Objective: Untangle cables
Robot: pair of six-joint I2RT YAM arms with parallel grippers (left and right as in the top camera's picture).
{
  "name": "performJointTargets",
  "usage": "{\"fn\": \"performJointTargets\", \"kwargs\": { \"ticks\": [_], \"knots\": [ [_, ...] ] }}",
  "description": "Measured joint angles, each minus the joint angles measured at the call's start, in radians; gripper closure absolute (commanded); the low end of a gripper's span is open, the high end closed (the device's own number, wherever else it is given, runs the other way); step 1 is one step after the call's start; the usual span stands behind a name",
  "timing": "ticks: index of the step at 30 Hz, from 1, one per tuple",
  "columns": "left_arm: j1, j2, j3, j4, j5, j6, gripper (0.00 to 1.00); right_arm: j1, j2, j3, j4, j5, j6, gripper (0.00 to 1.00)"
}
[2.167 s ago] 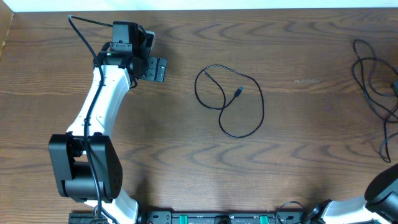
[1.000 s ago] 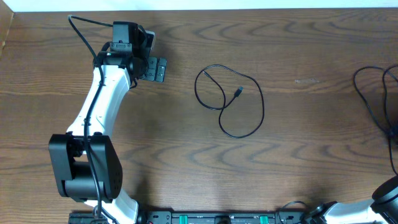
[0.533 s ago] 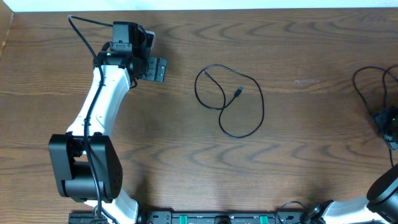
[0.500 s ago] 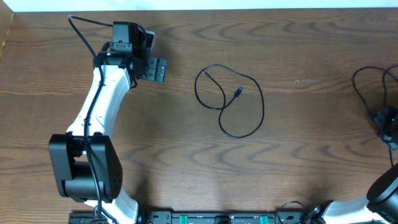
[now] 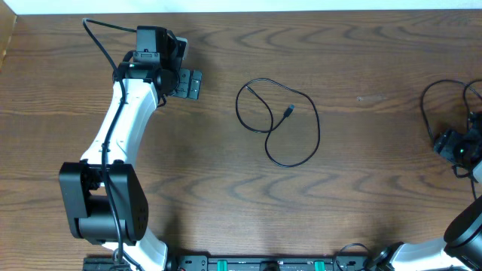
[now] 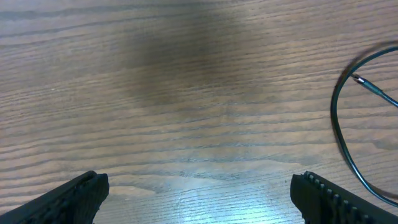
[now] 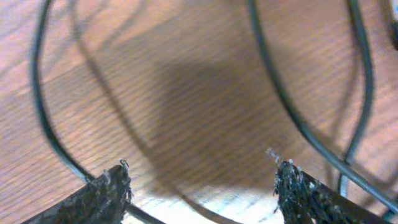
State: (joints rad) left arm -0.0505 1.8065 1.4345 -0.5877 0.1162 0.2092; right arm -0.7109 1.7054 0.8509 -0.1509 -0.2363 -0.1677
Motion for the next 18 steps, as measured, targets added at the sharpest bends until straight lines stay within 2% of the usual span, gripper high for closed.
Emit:
{"fn": "performJointTargets", "kwargs": {
  "ticks": [4,7,12,15,18],
  "knots": [
    [0.000,0.000,0.000,0.000,0.000,0.000,0.02,0.000,0.000,0.000,-0.009,-0.085,-0.075,0.25],
    [0.000,0.000,0.000,0.000,0.000,0.000,0.02,0.001,0.000,0.000,-0.009,-0.197,-0.188,0.18],
    [0.000,0.000,0.000,0.000,0.000,0.000,0.02,0.008,0.000,0.000,-0.065,-0.288,-0.379,0.23],
    [0.000,0.000,0.000,0.000,0.000,0.000,0.02,0.010,0.000,0.000,-0.076,-0.251,-0.439,0.36],
    [0.000,0.000,0.000,0.000,0.000,0.000,0.02,0.010,0.000,0.000,-0.085,-0.189,-0.462,0.64]
  ]
}}
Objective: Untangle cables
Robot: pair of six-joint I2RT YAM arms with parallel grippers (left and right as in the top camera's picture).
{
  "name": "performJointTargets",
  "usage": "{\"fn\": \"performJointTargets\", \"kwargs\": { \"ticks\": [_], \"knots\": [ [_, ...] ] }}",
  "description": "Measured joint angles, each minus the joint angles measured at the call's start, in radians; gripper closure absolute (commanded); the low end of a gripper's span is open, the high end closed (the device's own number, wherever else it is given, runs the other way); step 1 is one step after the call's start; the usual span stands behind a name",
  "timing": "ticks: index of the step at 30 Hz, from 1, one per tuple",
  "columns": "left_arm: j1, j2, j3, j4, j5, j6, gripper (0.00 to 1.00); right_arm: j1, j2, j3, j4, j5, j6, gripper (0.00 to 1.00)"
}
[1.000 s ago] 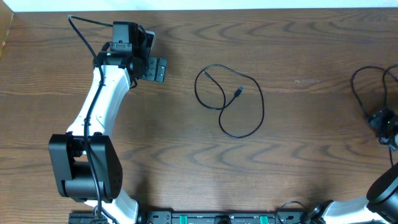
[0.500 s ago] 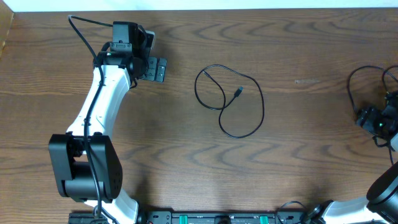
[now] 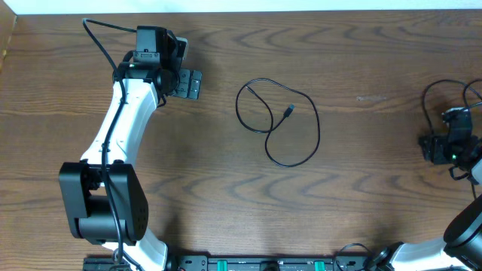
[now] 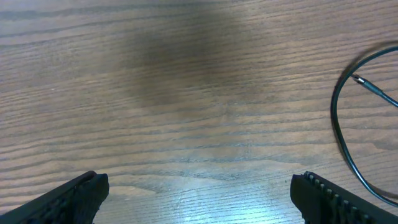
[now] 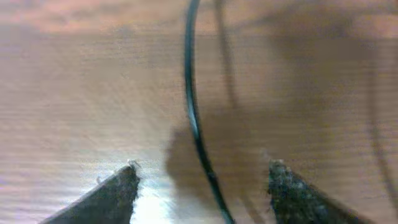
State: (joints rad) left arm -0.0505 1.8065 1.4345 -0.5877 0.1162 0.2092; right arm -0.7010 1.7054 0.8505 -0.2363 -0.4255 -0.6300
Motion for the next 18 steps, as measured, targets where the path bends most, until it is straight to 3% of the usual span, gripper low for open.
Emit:
{"fn": "performJointTargets", "kwargs": {
  "ticks": [2,9,12,14,18],
  "knots": [
    [0.000,0.000,0.000,0.000,0.000,0.000,0.02,0.000,0.000,0.000,-0.002,0.042,-0.001,0.78],
    [0.000,0.000,0.000,0.000,0.000,0.000,0.02,0.000,0.000,0.000,-0.003,0.205,0.043,0.87],
    [0.000,0.000,0.000,0.000,0.000,0.000,0.02,-0.002,0.000,0.000,-0.005,0.296,0.068,0.67],
    [0.000,0.000,0.000,0.000,0.000,0.000,0.02,-0.006,0.000,0.000,-0.012,0.363,0.085,0.31],
    [0.000,0.000,0.000,0.000,0.000,0.000,0.02,-0.023,0.008,0.000,-0.013,0.454,0.120,0.27]
  ]
}}
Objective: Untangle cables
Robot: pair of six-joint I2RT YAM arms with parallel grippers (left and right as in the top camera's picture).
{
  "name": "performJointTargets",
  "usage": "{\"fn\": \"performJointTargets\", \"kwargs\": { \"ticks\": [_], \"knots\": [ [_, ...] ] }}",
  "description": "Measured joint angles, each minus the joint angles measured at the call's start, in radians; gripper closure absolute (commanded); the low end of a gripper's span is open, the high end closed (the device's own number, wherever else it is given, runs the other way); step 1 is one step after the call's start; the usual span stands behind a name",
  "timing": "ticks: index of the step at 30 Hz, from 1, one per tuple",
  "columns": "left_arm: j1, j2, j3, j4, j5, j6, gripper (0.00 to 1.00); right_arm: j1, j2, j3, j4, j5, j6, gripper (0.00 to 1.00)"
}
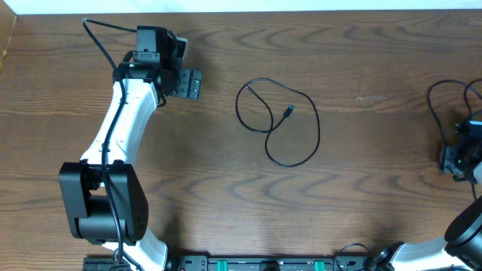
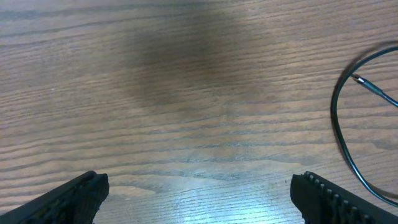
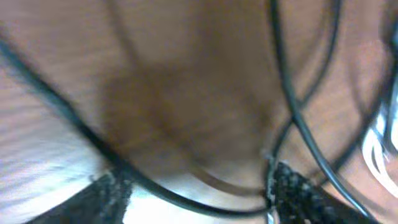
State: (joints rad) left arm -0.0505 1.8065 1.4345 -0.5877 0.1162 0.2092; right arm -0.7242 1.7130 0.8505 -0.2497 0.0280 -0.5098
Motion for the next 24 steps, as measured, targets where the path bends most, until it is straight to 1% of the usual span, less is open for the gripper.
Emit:
{"fn": "performJointTargets", "kwargs": {
  "ticks": [5,9,13,15,16,17,19,20,23,24],
  "knots": [
    [0.000,0.000,0.000,0.000,0.000,0.000,0.02,-0.039,0.012,0.006,0.010,0.048,0.061,0.30],
    [0.000,0.000,0.000,0.000,0.000,0.000,0.02,-0.078,0.039,0.024,0.034,0.051,0.082,0.35],
    [0.000,0.000,0.000,0.000,0.000,0.000,0.02,-0.101,0.071,0.045,0.055,0.004,0.093,0.47],
    [0.000,0.000,0.000,0.000,0.000,0.000,0.02,-0.106,0.083,0.051,0.060,-0.029,0.098,0.50],
    [0.000,0.000,0.000,0.000,0.000,0.000,0.02,-0.106,0.087,0.053,0.064,-0.037,0.098,0.53],
    [0.000,0.000,0.000,0.000,0.000,0.000,0.02,-0.107,0.095,0.059,0.067,-0.053,0.098,0.58],
    [0.000,0.000,0.000,0.000,0.000,0.000,0.02,-0.108,0.113,0.068,0.075,-0.088,0.100,0.76],
    [0.000,0.000,0.000,0.000,0.000,0.000,0.02,-0.108,0.121,0.070,0.077,-0.101,0.101,0.81],
    [0.000,0.000,0.000,0.000,0.000,0.000,0.02,-0.107,0.143,0.080,0.095,-0.137,0.102,0.90],
    [0.000,0.000,0.000,0.000,0.000,0.000,0.02,-0.106,0.147,0.083,0.098,-0.148,0.103,0.95]
  ]
}}
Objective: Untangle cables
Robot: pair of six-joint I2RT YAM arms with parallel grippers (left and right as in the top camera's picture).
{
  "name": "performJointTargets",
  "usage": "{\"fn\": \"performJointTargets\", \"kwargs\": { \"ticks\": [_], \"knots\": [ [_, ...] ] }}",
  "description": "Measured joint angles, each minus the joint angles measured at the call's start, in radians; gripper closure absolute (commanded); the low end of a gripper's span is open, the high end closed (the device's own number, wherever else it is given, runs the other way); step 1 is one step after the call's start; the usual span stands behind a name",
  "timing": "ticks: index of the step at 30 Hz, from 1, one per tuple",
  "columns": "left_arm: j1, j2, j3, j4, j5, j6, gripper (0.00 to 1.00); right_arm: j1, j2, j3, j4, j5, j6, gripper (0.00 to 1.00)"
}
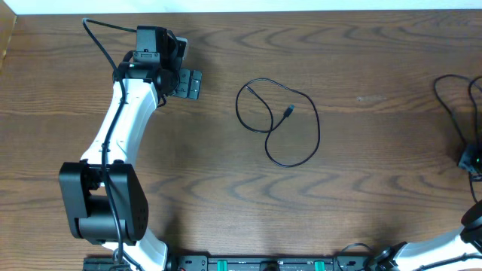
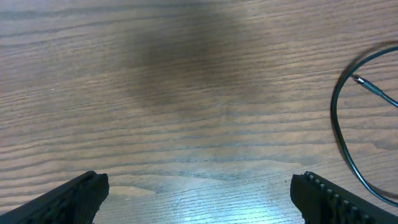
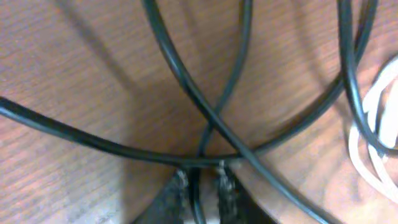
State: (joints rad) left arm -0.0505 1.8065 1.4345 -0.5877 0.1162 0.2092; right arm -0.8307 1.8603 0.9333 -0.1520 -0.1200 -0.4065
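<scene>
A loose black cable point(image 1: 279, 124) lies looped in the middle of the table, its plug end inside the loop; part of the loop point(image 2: 341, 130) shows at the right of the left wrist view. My left gripper point(image 1: 186, 81) rests open at the far left, with its fingers point(image 2: 74, 196) wide apart over bare wood. At the right edge is a tangle of black cables point(image 3: 186, 81) with a white cable point(image 3: 367, 146) beside it. My right gripper point(image 3: 200, 186) is shut on one black strand point(image 3: 198, 202) of that tangle. In the overhead view it point(image 1: 473, 159) is nearly out of frame.
The wooden table point(image 1: 361, 196) spans the whole view. A black cable curve point(image 1: 450, 109) runs along the right edge above my right gripper. The left arm point(image 1: 120, 128) stretches along the left side.
My right gripper was open over the crossing cables. It now sits further right at the table's edge, shut on a black strand. The left arm and the centre cable have not moved.
My right gripper stood open above the tangle at the right. Then it was a little further left over a single strand, then back right over crossing cables. Now it is shut on one strand. The left gripper stayed open and still throughout.
</scene>
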Motion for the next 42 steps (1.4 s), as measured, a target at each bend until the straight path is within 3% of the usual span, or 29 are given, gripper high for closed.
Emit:
{"fn": "performJointTargets", "kwargs": {
  "ticks": [1,10,18,26,27,32,35,38,42],
  "knots": [
    [0.000,0.000,0.000,0.000,0.000,0.000,0.02,0.002,0.010,0.004,0.016,-0.016,0.002,0.99],
    [0.000,0.000,0.000,0.000,0.000,0.000,0.02,0.116,0.075,0.000,0.234,-0.063,0.153,0.99],
    [0.000,0.000,0.000,0.000,0.000,0.000,0.02,0.285,0.132,-0.034,0.504,-0.027,0.460,0.99],
    [0.000,0.000,0.000,0.000,0.000,0.000,0.02,0.324,0.149,-0.007,0.512,0.124,0.676,0.99],
    [0.000,0.000,0.000,0.000,0.000,0.000,0.02,0.322,0.150,0.001,0.502,0.138,0.682,0.96],
    [0.000,0.000,0.000,0.000,0.000,0.000,0.02,0.261,0.167,0.075,0.416,0.170,0.710,0.53],
    [0.000,0.000,0.000,0.000,0.000,0.000,0.02,0.208,0.179,0.126,0.369,0.116,0.705,0.35],
    [0.000,0.000,0.000,0.000,0.000,0.000,0.02,0.174,0.182,0.195,0.299,0.027,0.687,0.01],
    [0.000,0.000,0.000,0.000,0.000,0.000,0.02,0.166,0.185,0.294,0.208,-0.098,0.645,0.01]
  ]
}}
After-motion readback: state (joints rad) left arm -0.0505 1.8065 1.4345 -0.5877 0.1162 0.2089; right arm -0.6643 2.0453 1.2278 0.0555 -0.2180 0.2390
